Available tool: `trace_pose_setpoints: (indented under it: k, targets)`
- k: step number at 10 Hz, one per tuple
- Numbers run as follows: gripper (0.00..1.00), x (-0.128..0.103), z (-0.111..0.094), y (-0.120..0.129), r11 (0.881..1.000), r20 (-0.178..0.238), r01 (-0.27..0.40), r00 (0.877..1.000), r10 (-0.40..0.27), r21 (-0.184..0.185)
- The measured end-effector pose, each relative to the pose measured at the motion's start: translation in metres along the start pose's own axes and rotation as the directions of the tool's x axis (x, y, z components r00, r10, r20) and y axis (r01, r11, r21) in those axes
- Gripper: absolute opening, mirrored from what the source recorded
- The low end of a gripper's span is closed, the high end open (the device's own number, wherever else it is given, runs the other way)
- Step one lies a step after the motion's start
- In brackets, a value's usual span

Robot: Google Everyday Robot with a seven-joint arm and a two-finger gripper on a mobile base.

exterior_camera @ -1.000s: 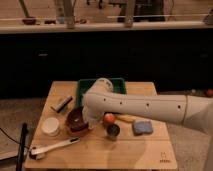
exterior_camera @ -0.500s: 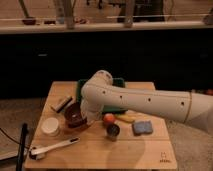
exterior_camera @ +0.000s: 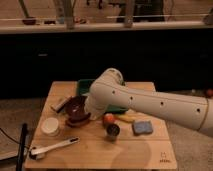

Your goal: Stack bowls into tray

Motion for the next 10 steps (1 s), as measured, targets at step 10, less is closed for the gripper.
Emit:
trace_pose_setpoints:
  k: [10]
  targets:
    - [0.03,0.125,-0.001,0.006,0.97,0.078,0.206,0.973,-0.217,0.13]
